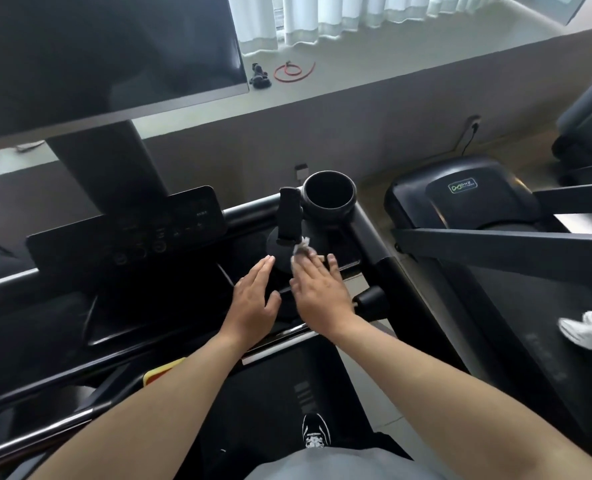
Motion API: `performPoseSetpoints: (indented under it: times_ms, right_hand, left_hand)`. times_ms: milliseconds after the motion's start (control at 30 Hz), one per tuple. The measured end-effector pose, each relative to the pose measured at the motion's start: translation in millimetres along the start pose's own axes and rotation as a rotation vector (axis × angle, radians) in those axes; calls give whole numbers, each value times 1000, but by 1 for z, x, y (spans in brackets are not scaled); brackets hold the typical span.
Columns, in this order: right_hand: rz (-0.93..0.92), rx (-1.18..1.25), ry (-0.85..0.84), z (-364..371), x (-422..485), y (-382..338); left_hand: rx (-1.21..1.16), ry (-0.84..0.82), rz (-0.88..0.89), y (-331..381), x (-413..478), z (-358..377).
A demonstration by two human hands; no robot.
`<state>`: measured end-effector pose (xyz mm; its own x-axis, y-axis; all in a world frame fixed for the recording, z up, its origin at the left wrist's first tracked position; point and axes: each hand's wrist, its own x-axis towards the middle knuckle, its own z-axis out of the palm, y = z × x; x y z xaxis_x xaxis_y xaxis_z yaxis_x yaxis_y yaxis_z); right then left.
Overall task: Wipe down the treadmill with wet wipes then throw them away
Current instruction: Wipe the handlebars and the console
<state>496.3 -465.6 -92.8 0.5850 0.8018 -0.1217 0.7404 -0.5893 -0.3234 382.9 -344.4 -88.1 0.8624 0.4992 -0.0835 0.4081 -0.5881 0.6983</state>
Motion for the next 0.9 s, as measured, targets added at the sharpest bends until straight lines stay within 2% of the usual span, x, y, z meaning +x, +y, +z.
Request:
performPoseSetpoints:
  times_ms: [167, 233, 300, 367, 433, 567, 633, 800, 900]
  right_hand:
    - [-259, 65, -53, 13, 10, -24]
    - [-274, 202, -49, 13, 17, -25]
    - [-243, 458, -27, 7, 17, -23]
    - [-223, 656, 28, 3, 15, -16]
    - [-195, 754, 123, 0, 11, -6]
    - [-109, 564, 412, -7, 17, 20]
    - [-45, 455, 487, -9, 25, 34]
    - [50, 322, 440, -16, 43, 54]
    - [42, 300, 420, -17, 48, 56]
  left_hand:
    - [-177, 97, 5, 0, 0, -2]
    - [-147, 152, 21, 2, -3, -2]
    - [-135, 162, 59, 3, -5, 2]
    - [-144, 141, 66, 7, -3, 6]
    - [-88, 130, 45, 10, 0, 10]
    - [103, 90, 31, 11, 8, 13]
    - [145, 61, -7, 11, 18, 11]
    - [128, 57, -26, 3, 62, 1]
    - [100, 17, -123, 16, 83, -9]
